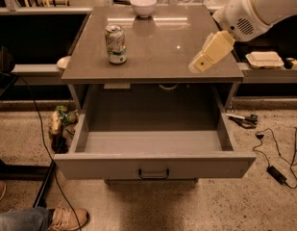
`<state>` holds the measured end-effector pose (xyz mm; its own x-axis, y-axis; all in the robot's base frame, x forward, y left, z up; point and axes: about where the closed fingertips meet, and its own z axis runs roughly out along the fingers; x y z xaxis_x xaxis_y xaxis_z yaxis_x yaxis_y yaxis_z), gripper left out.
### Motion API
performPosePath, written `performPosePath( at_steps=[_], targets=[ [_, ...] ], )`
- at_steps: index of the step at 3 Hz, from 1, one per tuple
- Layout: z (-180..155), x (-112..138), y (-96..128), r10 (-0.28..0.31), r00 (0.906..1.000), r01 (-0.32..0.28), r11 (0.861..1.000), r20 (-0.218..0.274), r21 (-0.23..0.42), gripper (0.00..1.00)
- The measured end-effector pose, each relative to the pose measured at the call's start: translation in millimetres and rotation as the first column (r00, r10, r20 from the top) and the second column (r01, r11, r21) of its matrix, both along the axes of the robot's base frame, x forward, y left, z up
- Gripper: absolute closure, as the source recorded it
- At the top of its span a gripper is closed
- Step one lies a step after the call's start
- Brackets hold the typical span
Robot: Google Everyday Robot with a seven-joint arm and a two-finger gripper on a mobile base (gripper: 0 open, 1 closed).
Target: Place 7up can into top drawer
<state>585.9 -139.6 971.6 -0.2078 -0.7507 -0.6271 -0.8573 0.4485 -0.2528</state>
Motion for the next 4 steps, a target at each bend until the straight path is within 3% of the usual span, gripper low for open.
performPosePath(
  at_steps=[1, 2, 4],
  targets=[
    [0, 0, 0, 0.000, 1.0000, 0.000, 1.000, 0.000, 0.000, 0.00],
    [-10, 19, 11, 0.022, 0.9997, -0.022, 1.000, 0.006, 0.023, 0.00],
    [-51, 102, 74, 0.026, 0.9991, -0.031, 0.986, 0.032, 0.164, 0.00]
  ],
)
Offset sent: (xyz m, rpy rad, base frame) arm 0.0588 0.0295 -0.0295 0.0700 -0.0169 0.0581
